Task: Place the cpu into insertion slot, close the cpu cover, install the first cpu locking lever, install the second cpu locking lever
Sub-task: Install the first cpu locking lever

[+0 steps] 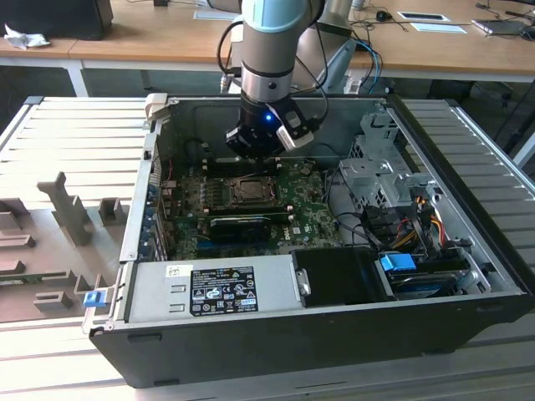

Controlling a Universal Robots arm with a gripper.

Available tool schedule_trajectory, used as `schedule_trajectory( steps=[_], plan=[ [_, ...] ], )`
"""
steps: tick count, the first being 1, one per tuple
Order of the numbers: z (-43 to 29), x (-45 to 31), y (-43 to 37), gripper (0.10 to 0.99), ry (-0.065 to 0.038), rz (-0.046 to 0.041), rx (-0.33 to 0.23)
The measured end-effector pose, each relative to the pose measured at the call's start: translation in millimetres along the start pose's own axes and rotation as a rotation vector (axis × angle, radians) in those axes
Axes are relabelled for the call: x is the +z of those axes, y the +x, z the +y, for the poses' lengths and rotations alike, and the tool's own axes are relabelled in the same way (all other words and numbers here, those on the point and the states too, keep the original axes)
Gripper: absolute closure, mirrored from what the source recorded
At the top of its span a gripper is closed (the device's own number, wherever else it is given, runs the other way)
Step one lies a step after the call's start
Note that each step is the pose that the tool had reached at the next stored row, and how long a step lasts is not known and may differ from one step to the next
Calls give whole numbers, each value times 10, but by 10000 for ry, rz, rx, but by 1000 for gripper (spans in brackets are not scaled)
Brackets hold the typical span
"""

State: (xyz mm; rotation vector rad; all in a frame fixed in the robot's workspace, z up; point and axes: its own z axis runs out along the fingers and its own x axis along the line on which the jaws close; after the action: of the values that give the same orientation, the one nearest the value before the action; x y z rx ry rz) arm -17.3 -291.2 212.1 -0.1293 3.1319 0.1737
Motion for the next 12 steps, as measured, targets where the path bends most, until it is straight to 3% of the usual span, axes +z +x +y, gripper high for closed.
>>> schedule_trajectory(
  steps=[5, 9, 12],
  plan=[
    [-6, 69, -19, 980, 30, 2, -3],
    [-6, 78, -19, 980, 155, 15, -5],
    [-5, 95, -20, 980, 184, 15, -3]
  ],
)
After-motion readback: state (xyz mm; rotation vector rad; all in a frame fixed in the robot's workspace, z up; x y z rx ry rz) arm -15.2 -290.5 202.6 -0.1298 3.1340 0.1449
